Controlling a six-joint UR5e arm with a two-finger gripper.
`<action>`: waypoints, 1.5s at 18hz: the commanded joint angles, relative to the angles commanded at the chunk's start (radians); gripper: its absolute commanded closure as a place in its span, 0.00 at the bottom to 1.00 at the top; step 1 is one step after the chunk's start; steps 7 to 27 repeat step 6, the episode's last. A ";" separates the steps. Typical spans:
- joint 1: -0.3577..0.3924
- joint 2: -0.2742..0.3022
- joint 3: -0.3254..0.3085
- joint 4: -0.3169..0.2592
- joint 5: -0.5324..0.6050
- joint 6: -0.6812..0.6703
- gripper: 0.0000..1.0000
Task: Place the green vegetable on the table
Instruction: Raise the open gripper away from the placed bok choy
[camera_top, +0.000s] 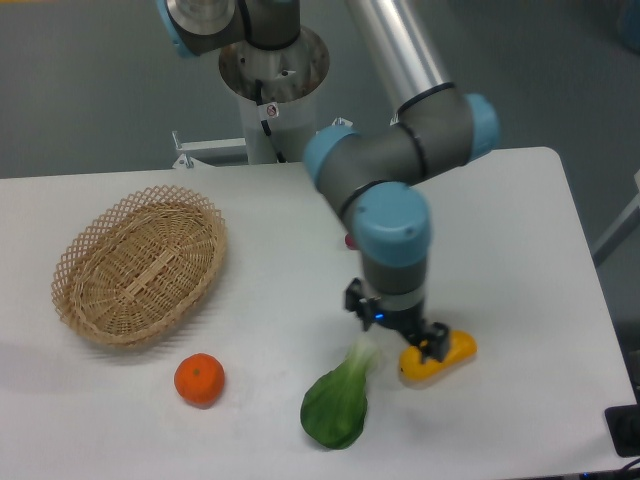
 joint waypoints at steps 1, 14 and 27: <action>0.018 0.003 0.000 -0.009 0.000 0.031 0.00; 0.072 0.009 0.003 -0.018 -0.002 0.102 0.00; 0.072 0.009 0.003 -0.018 -0.002 0.102 0.00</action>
